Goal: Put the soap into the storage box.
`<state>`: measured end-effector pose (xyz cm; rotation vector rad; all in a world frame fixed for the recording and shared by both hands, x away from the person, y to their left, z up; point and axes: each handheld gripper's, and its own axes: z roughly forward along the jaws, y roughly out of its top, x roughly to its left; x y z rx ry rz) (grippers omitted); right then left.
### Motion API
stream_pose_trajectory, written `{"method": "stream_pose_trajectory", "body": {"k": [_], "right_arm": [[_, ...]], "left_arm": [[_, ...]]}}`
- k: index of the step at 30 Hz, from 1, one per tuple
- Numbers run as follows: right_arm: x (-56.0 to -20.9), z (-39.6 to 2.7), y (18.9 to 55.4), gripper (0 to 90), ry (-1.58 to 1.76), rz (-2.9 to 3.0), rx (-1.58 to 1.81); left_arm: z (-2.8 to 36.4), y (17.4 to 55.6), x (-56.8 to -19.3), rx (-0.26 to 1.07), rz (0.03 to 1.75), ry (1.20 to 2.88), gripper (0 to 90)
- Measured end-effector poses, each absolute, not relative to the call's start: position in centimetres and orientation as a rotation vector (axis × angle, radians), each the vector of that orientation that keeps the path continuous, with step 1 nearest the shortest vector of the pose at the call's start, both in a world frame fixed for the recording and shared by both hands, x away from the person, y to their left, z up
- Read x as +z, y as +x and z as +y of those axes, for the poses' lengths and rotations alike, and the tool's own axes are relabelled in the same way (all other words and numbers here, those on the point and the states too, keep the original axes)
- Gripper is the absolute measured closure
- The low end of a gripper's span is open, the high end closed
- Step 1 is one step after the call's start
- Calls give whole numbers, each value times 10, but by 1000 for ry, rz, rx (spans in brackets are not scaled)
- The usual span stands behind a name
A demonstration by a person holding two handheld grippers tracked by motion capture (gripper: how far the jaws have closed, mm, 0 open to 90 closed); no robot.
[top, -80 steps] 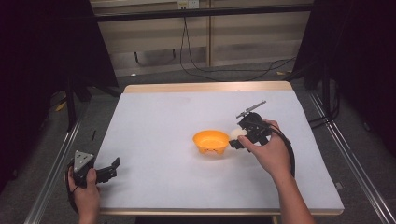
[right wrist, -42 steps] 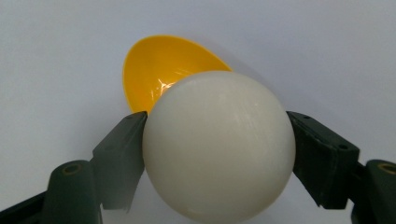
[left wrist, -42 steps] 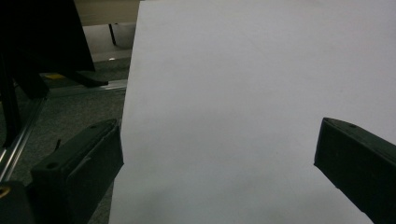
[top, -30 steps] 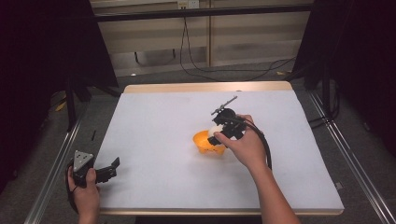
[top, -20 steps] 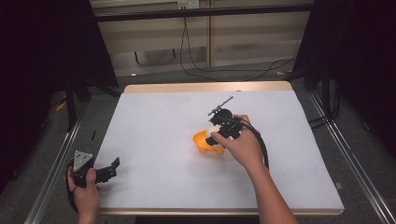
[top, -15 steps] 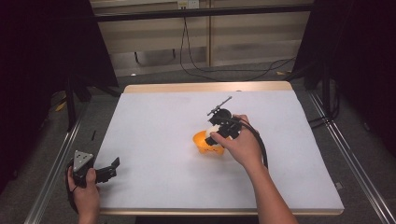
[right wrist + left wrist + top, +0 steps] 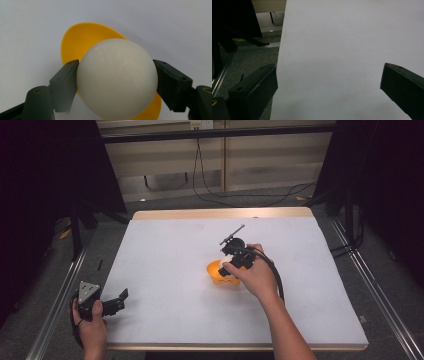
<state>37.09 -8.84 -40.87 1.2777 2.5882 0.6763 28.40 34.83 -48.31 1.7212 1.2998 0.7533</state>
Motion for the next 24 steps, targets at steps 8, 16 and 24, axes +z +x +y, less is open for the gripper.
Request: {"method": "stream_pose_trajectory", "body": {"k": [8, 16, 24], "right_arm": [[-414, -88, 372, 246, 1271, 2592, 639], [-415, -88, 371, 245, 1278, 2600, 640], [-406, -90, 368, 294, 1282, 2568, 692]], "left_arm": [[348, 284, -483, 753, 1300, 1719, 10], [348, 284, -483, 754, 1300, 1721, 10], [348, 284, -483, 757, 1304, 1722, 10]]}}
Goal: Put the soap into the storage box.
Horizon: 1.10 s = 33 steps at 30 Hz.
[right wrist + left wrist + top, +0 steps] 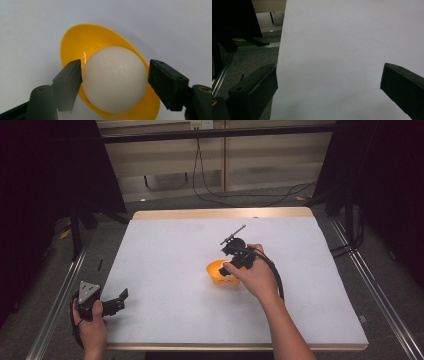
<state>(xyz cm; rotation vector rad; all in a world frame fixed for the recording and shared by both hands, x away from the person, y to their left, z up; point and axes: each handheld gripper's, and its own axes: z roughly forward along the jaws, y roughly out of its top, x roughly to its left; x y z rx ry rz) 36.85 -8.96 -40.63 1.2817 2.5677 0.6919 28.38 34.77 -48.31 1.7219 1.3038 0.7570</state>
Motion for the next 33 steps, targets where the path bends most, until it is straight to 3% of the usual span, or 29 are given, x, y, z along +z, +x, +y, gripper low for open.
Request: {"method": "stream_pose_trajectory", "body": {"k": [33], "right_arm": [[-393, -143, 354, 269, 1365, 2473, 727]], "left_arm": [[348, 284, -483, 760, 1300, 1732, 10]]}}
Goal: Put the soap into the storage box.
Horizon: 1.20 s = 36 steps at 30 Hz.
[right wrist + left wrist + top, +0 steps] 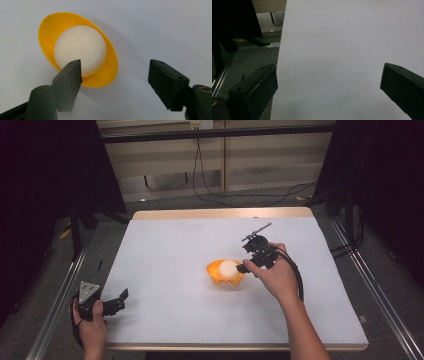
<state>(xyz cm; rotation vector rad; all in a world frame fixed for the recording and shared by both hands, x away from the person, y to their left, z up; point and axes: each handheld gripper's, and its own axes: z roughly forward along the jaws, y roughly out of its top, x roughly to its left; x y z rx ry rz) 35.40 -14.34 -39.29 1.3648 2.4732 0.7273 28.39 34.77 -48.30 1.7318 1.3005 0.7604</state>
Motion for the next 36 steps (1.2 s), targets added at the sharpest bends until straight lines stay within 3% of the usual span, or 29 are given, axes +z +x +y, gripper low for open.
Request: {"method": "stream_pose_trajectory", "body": {"k": [36], "right_arm": [[-421, -227, 315, 86, 1520, 2320, 761]], "left_arm": [[346, 283, -483, 770, 1295, 1738, 12]]}}
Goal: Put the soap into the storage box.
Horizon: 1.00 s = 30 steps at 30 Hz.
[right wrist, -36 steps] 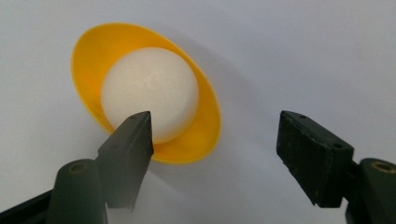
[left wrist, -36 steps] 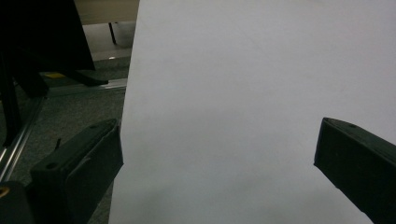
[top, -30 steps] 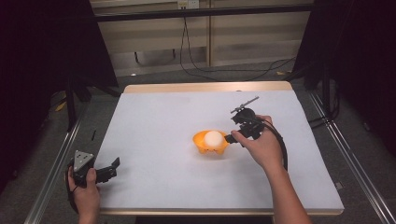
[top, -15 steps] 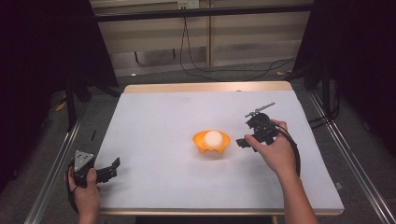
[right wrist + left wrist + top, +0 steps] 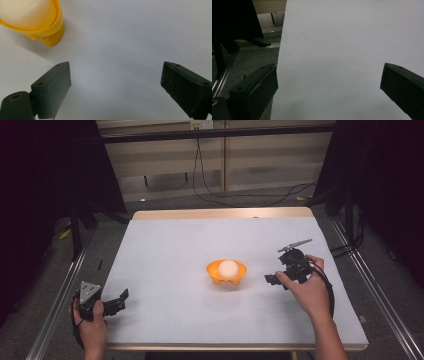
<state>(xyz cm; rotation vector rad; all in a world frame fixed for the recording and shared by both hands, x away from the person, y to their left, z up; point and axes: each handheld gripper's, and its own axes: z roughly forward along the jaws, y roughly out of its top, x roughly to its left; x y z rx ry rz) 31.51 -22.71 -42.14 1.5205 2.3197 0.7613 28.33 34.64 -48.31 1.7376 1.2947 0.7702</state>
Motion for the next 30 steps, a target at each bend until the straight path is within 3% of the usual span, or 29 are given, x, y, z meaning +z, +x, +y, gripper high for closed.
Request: {"method": "stream_pose_trajectory", "body": {"k": [8, 30], "right_arm": [[-431, -240, 304, 35, 1543, 2282, 771], [-453, -282, 270, 26, 1629, 2136, 841]], "left_arm": [[346, 283, -483, 772, 1293, 1739, 12], [346, 283, -483, 780, 1293, 1743, 14]]}}
